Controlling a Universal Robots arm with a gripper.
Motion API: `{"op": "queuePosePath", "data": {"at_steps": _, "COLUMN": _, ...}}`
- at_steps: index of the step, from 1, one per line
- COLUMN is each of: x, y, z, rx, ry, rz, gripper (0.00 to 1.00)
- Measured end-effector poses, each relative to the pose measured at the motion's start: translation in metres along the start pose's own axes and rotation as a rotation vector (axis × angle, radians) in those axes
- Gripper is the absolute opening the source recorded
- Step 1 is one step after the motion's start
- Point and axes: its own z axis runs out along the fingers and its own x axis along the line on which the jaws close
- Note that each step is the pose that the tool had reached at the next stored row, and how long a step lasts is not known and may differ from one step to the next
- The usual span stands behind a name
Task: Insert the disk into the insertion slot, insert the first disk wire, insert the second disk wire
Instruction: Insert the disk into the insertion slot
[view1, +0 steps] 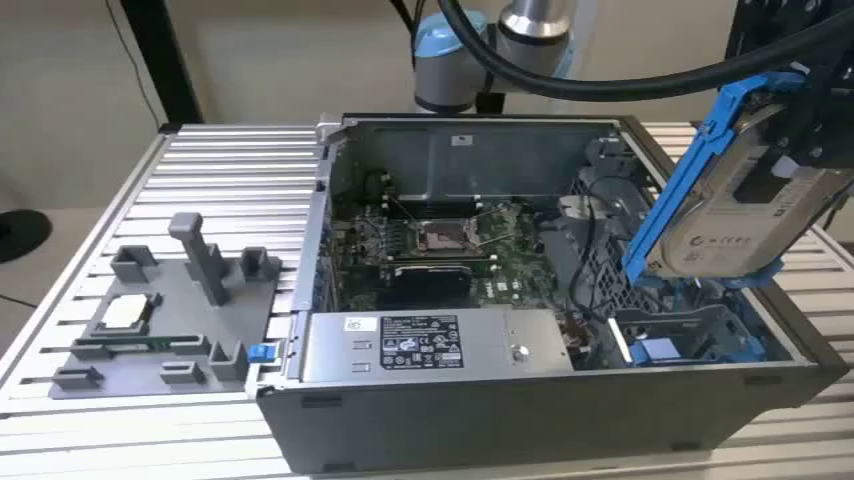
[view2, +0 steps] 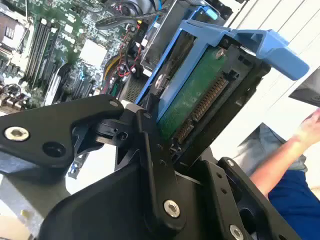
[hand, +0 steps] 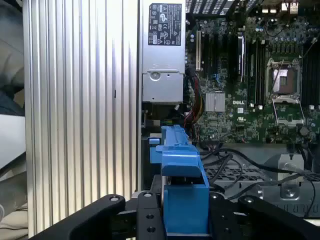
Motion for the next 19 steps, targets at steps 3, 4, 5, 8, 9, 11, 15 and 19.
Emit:
{"op": "queuePosePath", "data": {"at_steps": 3, "x": 0.0, "y": 0.0, "z": 0.0, "rx": 0.0, "ry": 0.0, "rz": 0.0, "gripper": 0.0}}
{"op": "queuePosePath", "data": {"at_steps": 4, "x": 0.0, "y": 0.0, "z": 0.0, "rx": 0.0, "ry": 0.0, "rz": 0.0, "gripper": 0.0}}
{"op": "queuePosePath", "data": {"at_steps": 5, "x": 0.0001, "y": 0.0, "z": -0.0001, "rx": 0.0, "ry": 0.0002, "rz": 0.0, "gripper": 0.0}}
{"op": "queuePosePath", "data": {"at_steps": 8, "x": 0.0008, "y": 0.0, "z": 0.0, "rx": 0.0, "ry": 0.0001, "rz": 0.0, "gripper": 0.0}}
{"op": "queuePosePath", "data": {"at_steps": 9, "x": 0.001, "y": 0.0, "z": 0.0001, "rx": 0.0, "ry": 0.0001, "rz": 0.0, "gripper": 0.0}}
{"op": "queuePosePath", "data": {"at_steps": 11, "x": 0.0018, "y": 0.0, "z": 0.0002, "rx": 0.0, "ry": 0.0001, "rz": 0.0, "gripper": 0.0}}
{"op": "queuePosePath", "data": {"at_steps": 15, "x": 0.0041, "y": -0.0001, "z": 0.0005, "rx": 0.0, "ry": 0.0001, "rz": 0.0, "gripper": 0.0}}
{"op": "queuePosePath", "data": {"at_steps": 19, "x": 0.005, "y": -0.0001, "z": 0.0006, "rx": 0.0, "ry": -0.0001, "rz": 0.0, "gripper": 0.0}}
